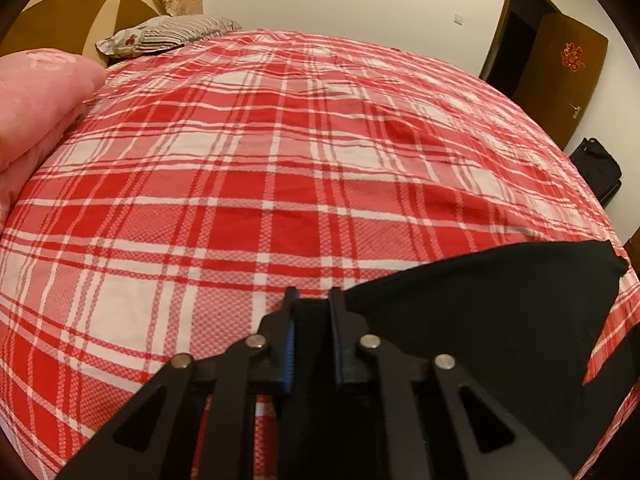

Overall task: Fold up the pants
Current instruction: 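Grasp the black pants edge with the left tool while the right tool grasps another edge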

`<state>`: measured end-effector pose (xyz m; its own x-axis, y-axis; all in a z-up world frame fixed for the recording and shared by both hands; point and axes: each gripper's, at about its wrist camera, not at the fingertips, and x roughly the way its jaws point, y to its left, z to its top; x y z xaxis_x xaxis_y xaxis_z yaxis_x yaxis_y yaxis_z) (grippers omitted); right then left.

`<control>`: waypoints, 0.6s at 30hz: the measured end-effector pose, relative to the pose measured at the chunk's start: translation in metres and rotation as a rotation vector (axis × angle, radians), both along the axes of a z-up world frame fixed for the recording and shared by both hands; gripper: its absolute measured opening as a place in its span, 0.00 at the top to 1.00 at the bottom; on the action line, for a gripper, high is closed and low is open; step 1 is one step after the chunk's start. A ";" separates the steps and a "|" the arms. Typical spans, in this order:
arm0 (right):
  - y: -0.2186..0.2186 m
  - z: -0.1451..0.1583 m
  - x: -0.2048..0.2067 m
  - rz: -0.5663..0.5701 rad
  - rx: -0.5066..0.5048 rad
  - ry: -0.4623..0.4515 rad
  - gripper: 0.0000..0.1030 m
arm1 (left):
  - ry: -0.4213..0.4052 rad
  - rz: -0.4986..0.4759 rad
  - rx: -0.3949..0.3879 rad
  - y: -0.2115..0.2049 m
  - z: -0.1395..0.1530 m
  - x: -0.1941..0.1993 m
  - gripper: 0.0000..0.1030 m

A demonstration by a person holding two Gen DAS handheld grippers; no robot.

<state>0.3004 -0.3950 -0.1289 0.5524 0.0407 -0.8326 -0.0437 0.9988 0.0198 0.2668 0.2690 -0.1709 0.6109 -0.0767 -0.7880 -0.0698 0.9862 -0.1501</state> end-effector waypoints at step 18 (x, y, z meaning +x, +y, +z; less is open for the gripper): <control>-0.090 -0.039 0.118 -0.142 0.022 0.082 0.39 | 0.000 0.013 0.019 -0.005 -0.008 0.009 0.87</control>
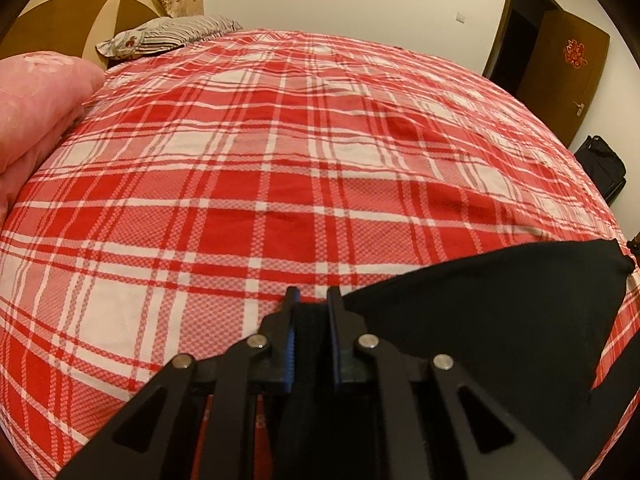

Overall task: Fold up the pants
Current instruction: 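Grasp the black pants edge with the left tool while the right tool grasps another edge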

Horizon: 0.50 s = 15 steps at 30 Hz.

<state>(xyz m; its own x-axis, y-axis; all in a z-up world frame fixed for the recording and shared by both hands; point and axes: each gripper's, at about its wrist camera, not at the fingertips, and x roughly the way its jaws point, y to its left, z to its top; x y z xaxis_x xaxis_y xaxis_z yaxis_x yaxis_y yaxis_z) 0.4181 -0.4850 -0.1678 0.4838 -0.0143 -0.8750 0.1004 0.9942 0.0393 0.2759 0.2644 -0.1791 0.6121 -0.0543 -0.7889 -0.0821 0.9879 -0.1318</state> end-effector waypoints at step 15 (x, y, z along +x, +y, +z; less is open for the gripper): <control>-0.023 -0.043 0.038 0.035 0.161 0.092 0.58 | 0.026 0.011 0.060 -0.008 -0.003 0.013 0.87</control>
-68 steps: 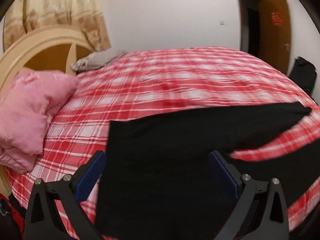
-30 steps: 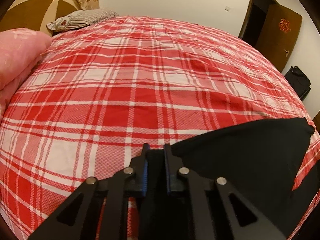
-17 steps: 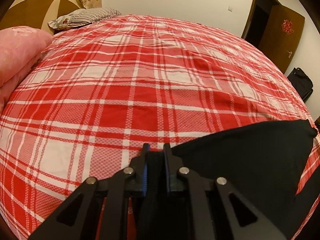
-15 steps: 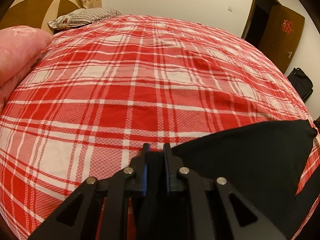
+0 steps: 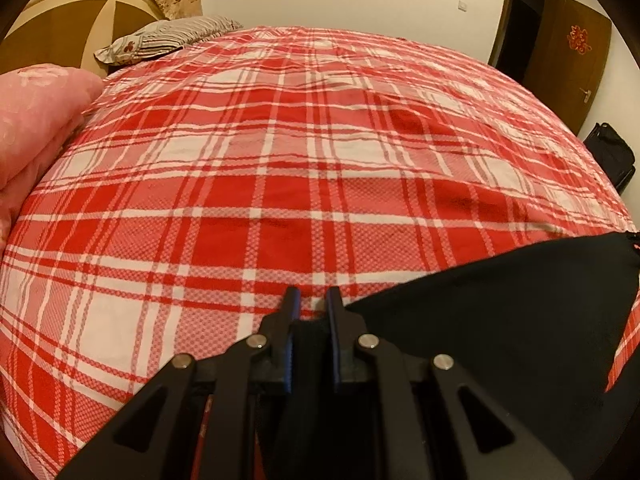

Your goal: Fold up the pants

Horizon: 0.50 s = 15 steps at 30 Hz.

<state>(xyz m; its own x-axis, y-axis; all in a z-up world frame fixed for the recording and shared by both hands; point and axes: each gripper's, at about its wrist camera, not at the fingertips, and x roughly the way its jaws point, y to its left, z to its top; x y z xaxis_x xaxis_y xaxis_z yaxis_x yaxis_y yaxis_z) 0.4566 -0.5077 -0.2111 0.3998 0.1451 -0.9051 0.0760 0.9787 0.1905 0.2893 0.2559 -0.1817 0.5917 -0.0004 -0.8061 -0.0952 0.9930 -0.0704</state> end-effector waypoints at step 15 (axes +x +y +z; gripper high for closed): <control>0.032 0.063 -0.036 0.111 -0.032 -0.215 0.93 | -0.097 -0.017 0.032 0.002 0.032 -0.016 0.90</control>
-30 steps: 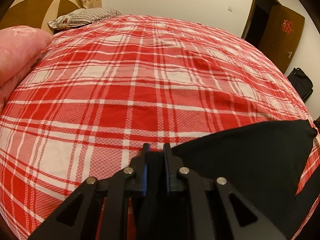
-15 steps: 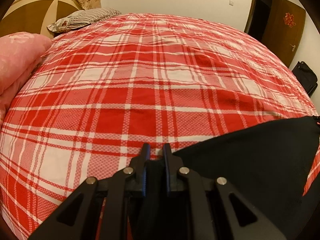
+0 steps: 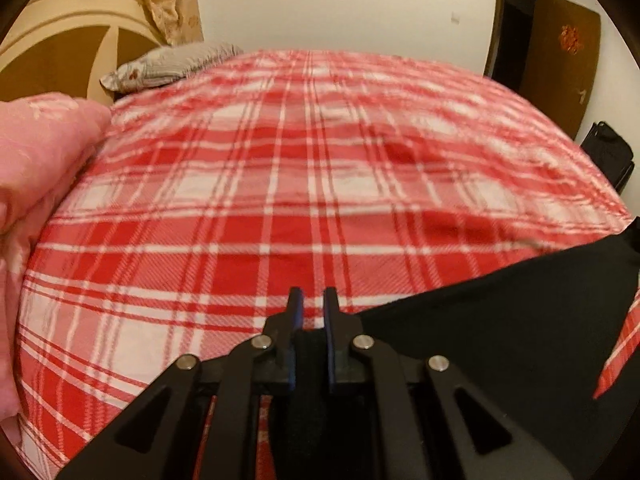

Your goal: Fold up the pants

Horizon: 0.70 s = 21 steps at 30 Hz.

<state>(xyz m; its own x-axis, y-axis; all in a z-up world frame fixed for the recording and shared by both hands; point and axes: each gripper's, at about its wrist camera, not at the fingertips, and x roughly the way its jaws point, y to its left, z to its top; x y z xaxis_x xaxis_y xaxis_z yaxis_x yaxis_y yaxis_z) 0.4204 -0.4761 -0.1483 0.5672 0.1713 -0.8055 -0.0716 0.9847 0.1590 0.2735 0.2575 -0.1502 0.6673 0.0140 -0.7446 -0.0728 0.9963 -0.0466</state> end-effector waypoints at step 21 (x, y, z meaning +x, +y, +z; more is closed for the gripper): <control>-0.047 0.051 -0.147 0.003 0.198 -0.301 0.93 | -0.240 -0.090 -0.208 0.006 0.040 -0.086 0.90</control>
